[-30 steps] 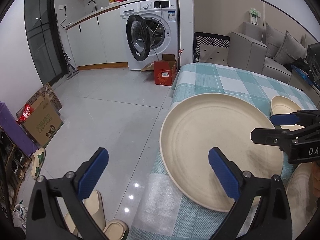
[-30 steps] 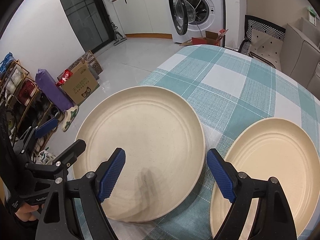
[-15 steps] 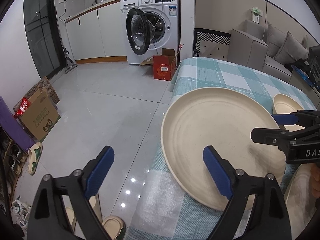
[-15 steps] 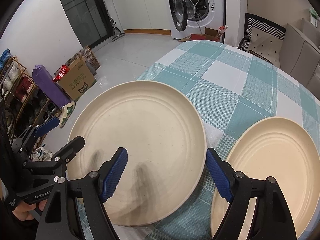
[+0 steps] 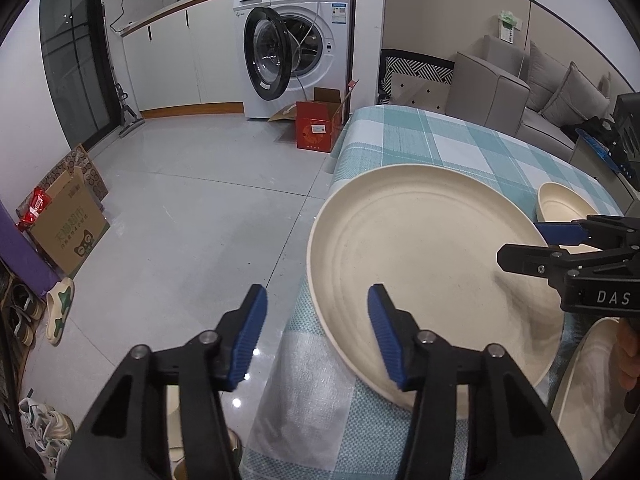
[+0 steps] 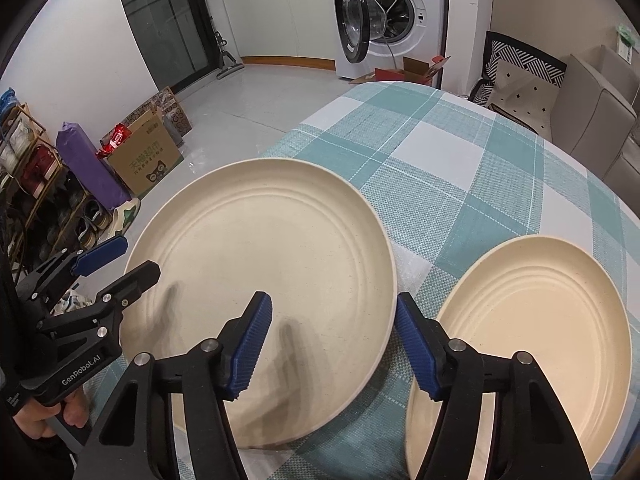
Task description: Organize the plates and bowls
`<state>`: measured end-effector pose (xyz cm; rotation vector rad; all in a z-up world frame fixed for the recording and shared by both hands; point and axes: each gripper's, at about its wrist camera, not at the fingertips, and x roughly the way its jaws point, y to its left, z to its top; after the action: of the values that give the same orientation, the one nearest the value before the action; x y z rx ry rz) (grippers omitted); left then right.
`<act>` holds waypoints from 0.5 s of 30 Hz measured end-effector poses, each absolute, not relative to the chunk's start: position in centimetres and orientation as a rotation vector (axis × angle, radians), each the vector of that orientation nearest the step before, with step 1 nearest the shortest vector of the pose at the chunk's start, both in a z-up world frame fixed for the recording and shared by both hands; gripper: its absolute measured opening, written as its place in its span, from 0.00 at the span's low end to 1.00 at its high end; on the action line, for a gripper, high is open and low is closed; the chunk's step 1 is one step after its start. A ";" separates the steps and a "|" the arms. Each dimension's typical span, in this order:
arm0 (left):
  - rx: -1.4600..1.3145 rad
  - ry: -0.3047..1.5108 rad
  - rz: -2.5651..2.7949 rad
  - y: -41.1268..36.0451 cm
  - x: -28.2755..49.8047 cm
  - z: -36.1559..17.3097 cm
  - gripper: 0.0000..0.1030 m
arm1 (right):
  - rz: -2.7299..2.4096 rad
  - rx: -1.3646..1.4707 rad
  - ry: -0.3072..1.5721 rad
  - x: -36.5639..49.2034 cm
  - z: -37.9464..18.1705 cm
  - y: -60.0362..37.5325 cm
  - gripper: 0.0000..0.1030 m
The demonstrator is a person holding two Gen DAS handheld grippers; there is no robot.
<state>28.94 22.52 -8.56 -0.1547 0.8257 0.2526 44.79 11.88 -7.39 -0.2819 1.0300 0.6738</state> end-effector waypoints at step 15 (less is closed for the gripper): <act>-0.157 0.825 0.249 22.5 28.9 -8.4 0.29 | 0.652 -0.260 1.057 45.4 -8.0 11.2 0.31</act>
<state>28.93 22.55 -8.35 -0.1566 0.8251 0.2489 45.37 11.19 -8.03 -0.2596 1.0568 0.6522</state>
